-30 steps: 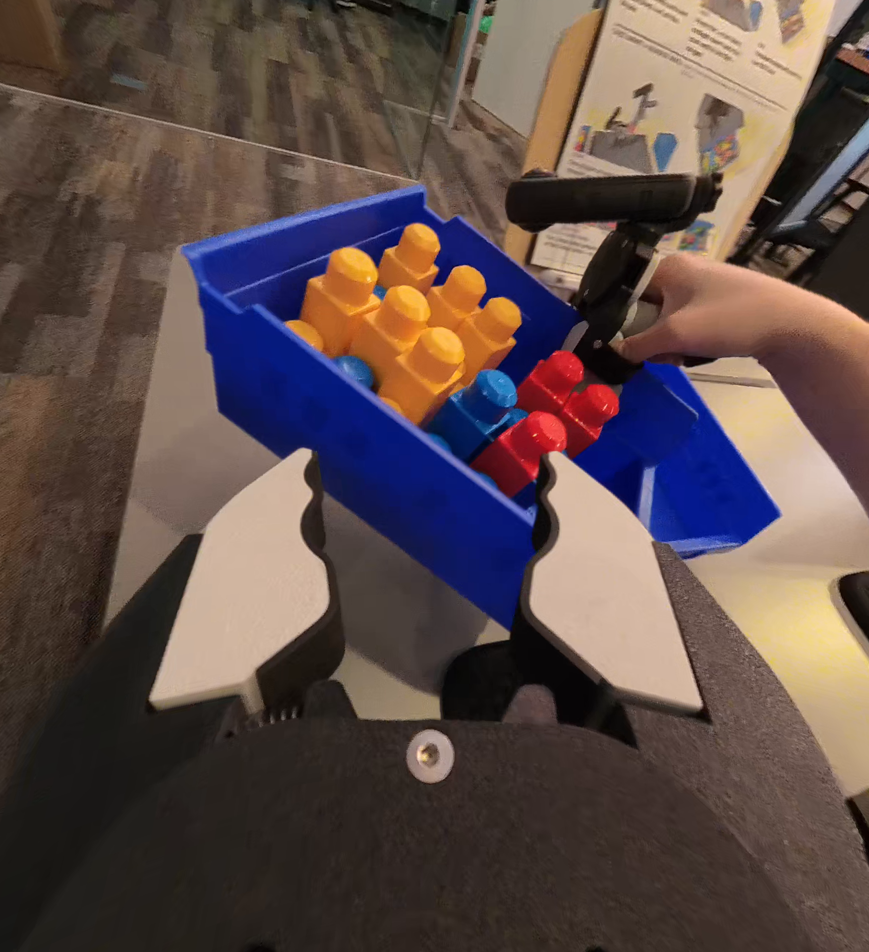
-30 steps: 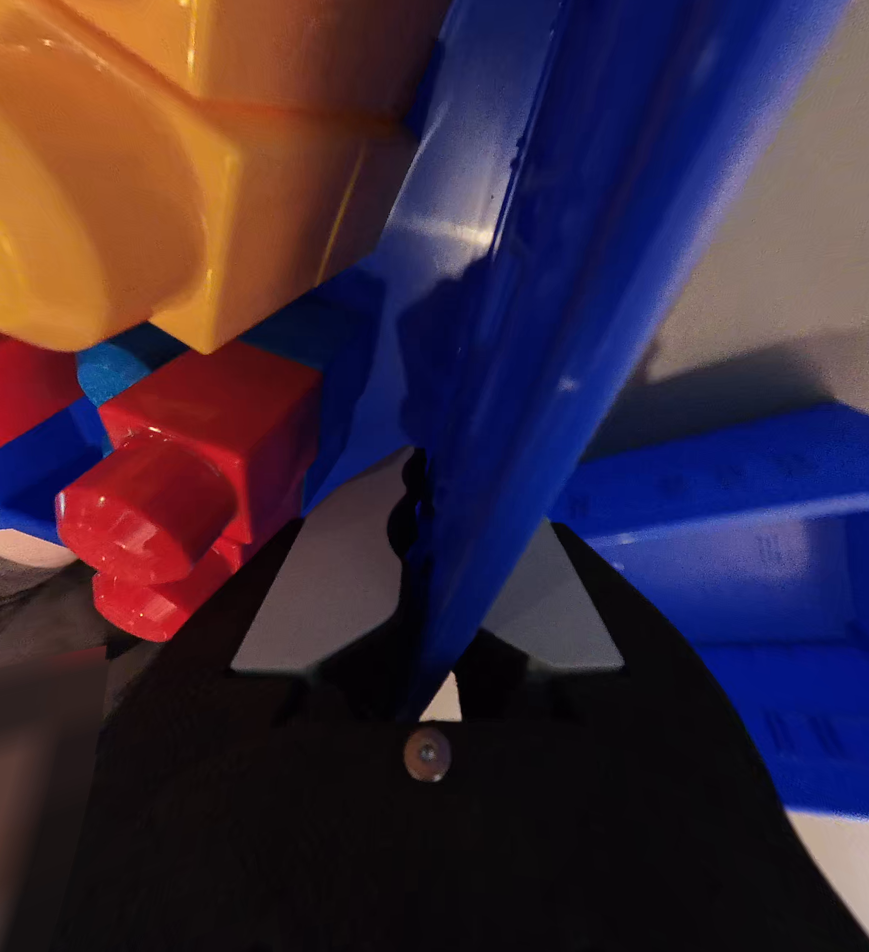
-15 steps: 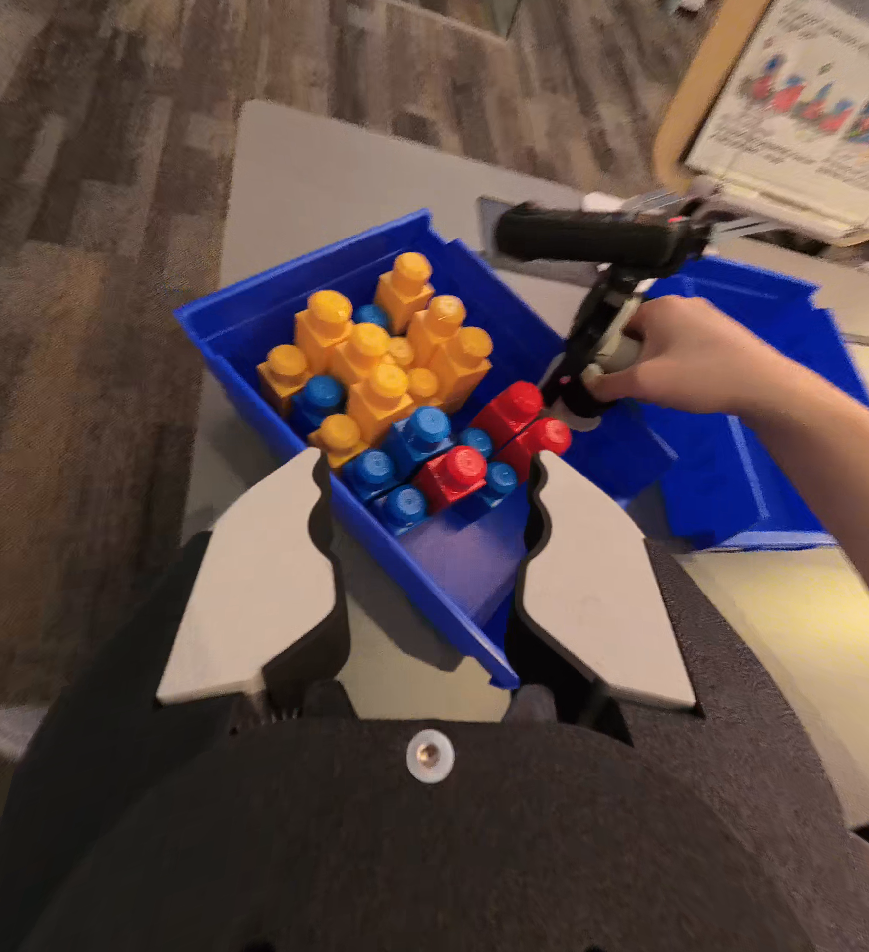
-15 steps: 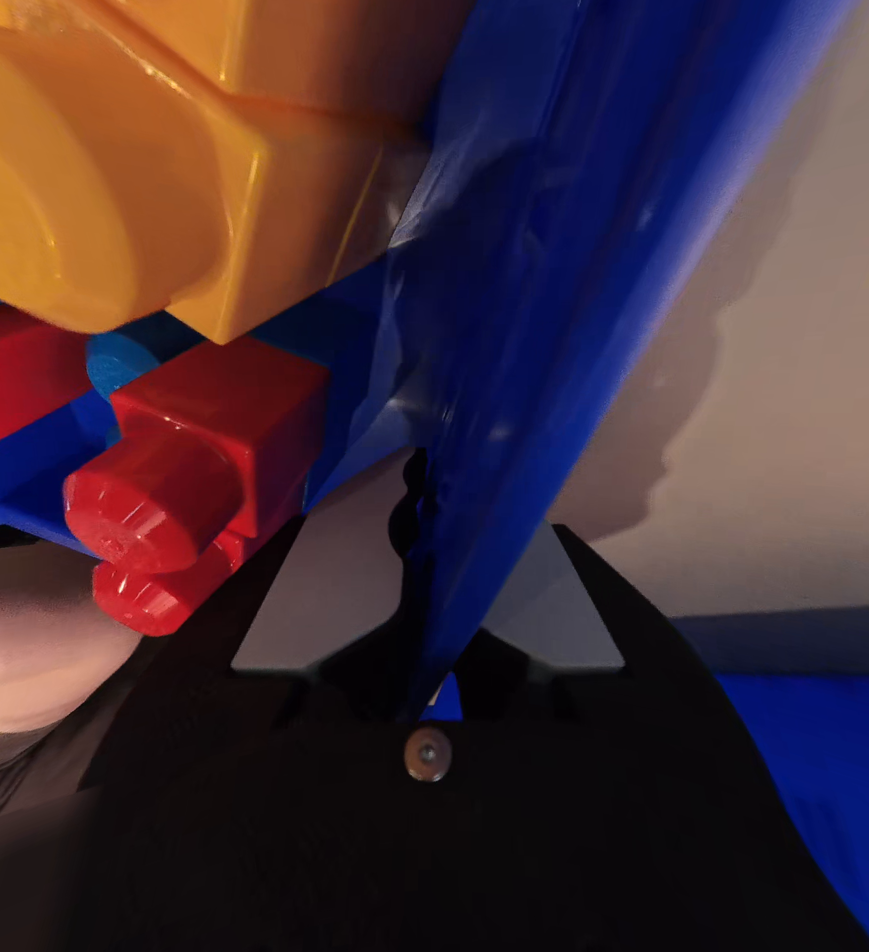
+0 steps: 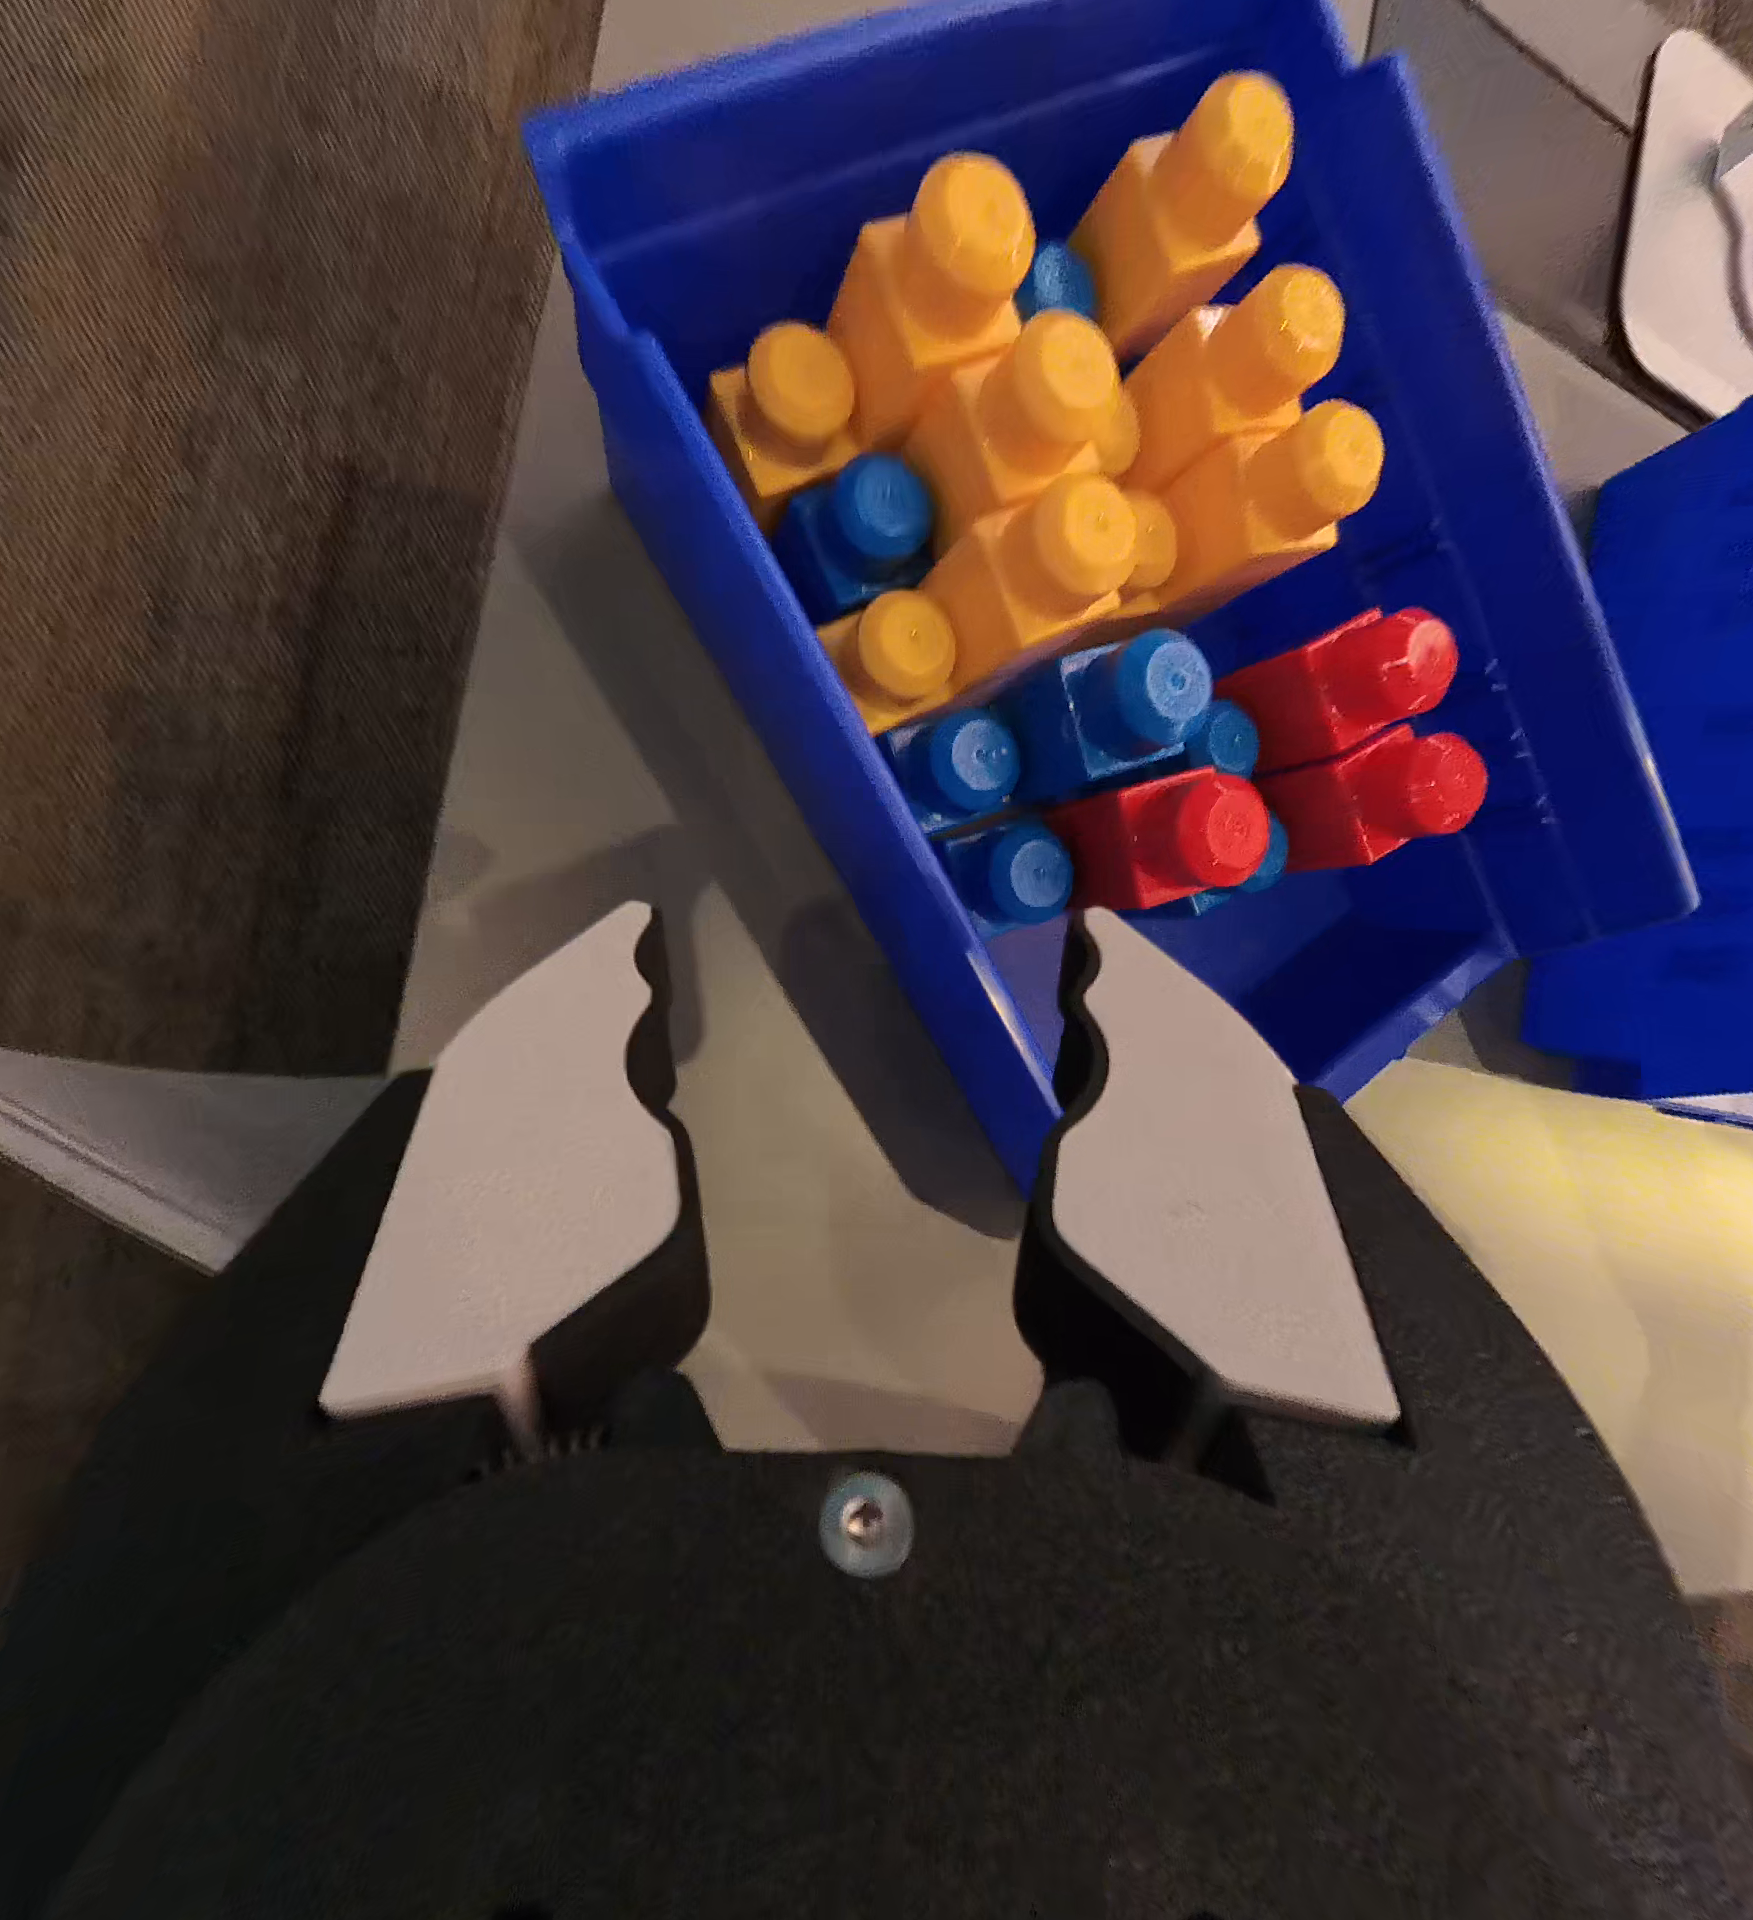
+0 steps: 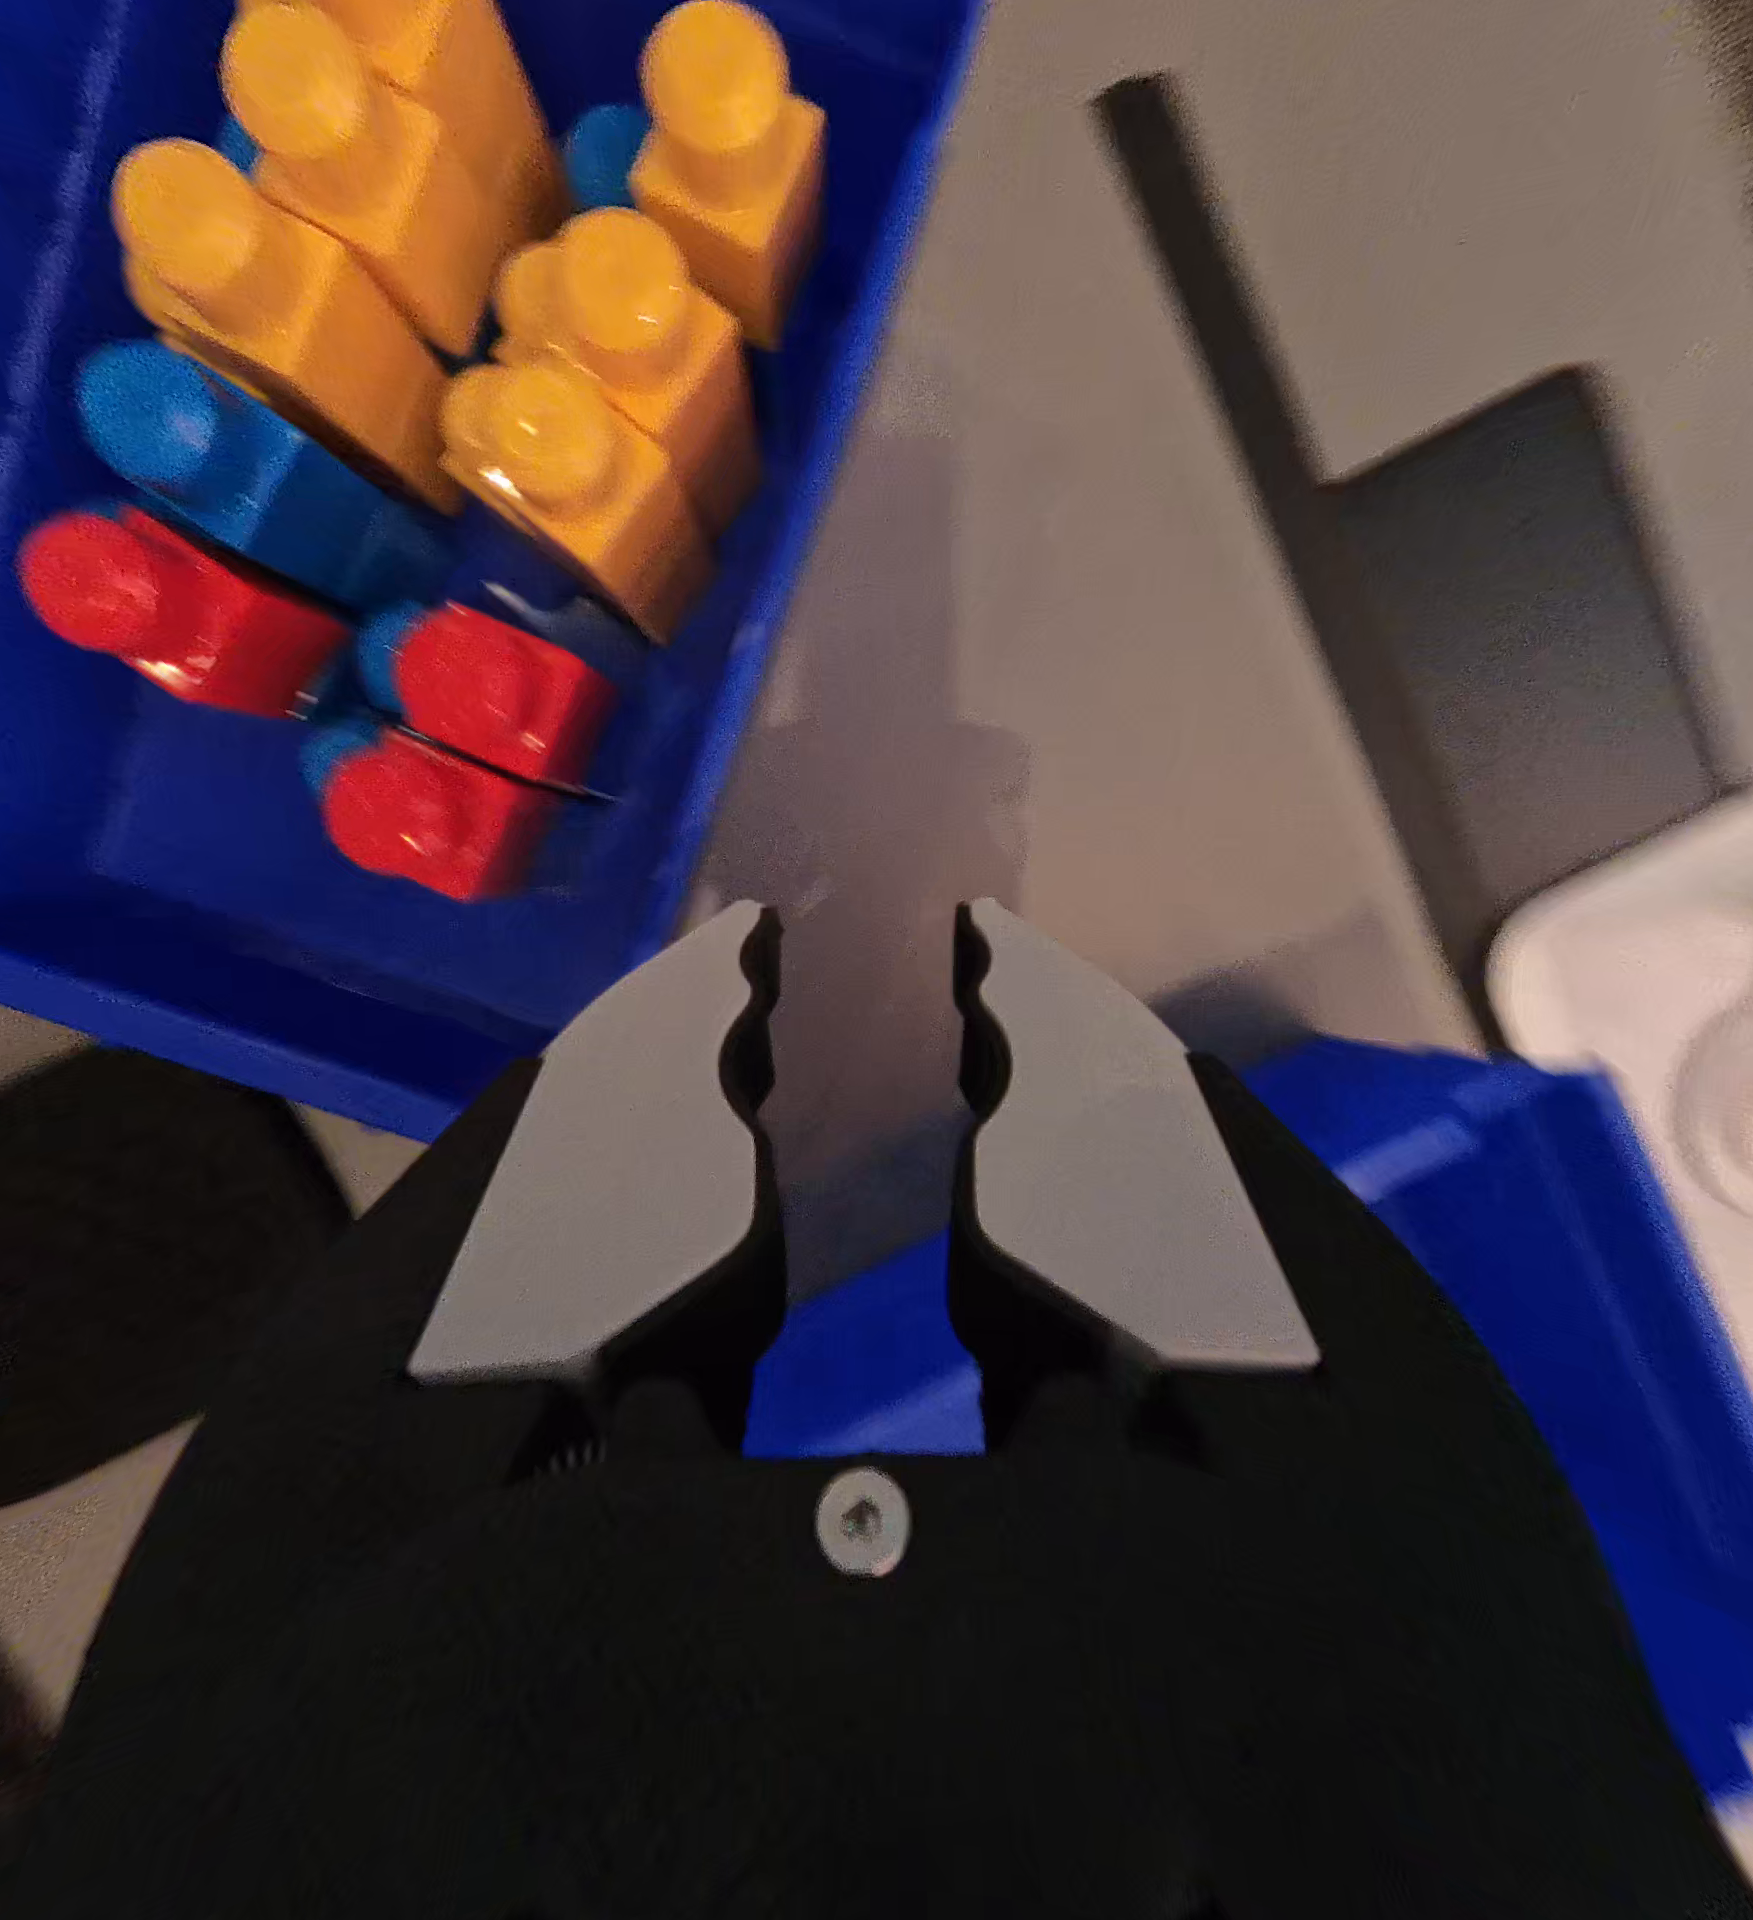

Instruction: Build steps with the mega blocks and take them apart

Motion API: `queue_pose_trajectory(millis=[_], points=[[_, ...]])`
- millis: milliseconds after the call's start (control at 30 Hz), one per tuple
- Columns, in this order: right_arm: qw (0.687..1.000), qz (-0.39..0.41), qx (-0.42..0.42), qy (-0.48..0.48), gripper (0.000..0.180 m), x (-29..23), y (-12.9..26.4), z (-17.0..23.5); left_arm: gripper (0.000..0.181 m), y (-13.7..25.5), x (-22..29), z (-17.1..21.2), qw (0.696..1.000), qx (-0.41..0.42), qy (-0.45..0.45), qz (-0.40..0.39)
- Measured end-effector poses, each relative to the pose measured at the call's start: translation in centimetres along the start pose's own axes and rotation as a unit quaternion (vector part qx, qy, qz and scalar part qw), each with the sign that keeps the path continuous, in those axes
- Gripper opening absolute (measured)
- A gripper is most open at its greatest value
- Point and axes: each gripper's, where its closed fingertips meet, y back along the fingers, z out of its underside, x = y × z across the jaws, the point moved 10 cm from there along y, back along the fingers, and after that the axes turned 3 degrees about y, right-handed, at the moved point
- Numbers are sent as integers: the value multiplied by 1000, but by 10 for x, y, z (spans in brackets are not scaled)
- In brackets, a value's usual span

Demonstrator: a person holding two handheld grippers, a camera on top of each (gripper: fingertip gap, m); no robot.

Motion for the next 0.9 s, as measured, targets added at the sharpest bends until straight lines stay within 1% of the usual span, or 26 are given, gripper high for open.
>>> queue_pose_trajectory(millis=[67, 200, 333, 400, 433, 467, 500, 567, 633, 700, 767, 833, 900], points=[[999, 52, 11, 0, 43, 11, 28, 37, 71, -6, -2, 3, 1000, -21, 6, 6], [992, 122, -18, -41, 58, 39, 67, 118, 70, -13, 1, 0, 999, -33, 3, 9], [979, 164, -28, -121, 62, 67, 96, 187, 71, -29, 7, 1, 997, -83, -7, -2], [971, 173, -38, -162, 62, 74, 105, 213, 65, -39, 7, 1, 993, -112, -9, -34], [967, 178, -41, -180, 62, 75, 108, 222, 58, -44, 6, 1, 991, -127, -3, -47], [963, 180, -44, -195, 62, 75, 110, 230, 59, -48, 7, -1, 990, -136, 9, -36], [961, 177, -47, -205, 62, 73, 109, 236, 56, -51, 9, -3, 990, -137, 15, -29], [960, 166, -54, -220, 62, 71, 103, 244, 45, -54, 14, -6, 990, -136, 11, -29], [958, 145, -53, -241, 62, 72, 93, 247, 39, -59, 21, -5, 987, -156, -2, -36], [953, 133, -66, -263, 62, 76, 83, 252, 38, -66, 28, 0, 980, -196, -19, -43], [943, 145, -88, -285, 65, 82, 75, 259, 41, -73, 33, 2, 971, -224, -44, -74], [935, 143, -101, -309, 65, 89, 68, 266, 42, -76, 36, 1, 966, -233, -57, -100], [928, 133, -124, -324, 65, 95, 59, 272, 37, -77, 36, -1, 966, -230, -54, -103]])
